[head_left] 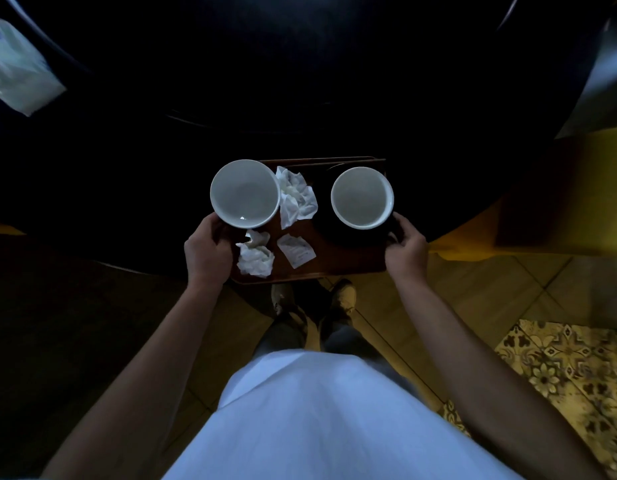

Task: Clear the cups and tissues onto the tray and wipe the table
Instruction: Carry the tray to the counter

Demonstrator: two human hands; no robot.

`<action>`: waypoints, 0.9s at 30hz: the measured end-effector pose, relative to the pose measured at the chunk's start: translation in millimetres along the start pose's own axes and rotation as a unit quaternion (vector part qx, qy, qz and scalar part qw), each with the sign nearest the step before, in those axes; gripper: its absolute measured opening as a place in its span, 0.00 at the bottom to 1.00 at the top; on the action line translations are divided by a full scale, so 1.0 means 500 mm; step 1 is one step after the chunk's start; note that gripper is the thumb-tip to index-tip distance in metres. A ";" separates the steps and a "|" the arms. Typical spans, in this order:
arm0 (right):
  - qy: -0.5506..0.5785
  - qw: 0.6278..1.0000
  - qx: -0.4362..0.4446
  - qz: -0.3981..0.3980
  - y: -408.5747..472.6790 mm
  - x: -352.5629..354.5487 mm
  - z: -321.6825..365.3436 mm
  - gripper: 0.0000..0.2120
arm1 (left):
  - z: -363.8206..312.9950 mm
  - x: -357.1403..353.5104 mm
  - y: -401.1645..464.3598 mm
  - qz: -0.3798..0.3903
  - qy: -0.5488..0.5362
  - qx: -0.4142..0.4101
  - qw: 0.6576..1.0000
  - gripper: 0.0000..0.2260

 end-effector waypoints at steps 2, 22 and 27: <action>0.040 0.999 -0.010 -0.007 -0.008 0.008 0.014 0.28 | -0.010 0.017 -0.002 -0.018 -0.020 0.002 1.000 0.20; 0.222 0.962 0.153 0.047 -0.086 0.094 0.301 0.19 | -0.146 0.197 -0.035 -0.067 -0.336 0.101 0.934 0.21; 0.271 0.947 0.155 0.070 -0.115 0.114 0.343 0.19 | -0.162 0.229 -0.073 -0.035 -0.403 0.112 0.908 0.21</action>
Point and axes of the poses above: each hand's wrist, its own y-axis towards the middle knuckle, its own x-axis out of the back of the hand, z = x × y, the point moved 10 cm from there along y, towards the middle knuckle, and after that the axes turned 12 degrees about -z, right-handed, at the moved point
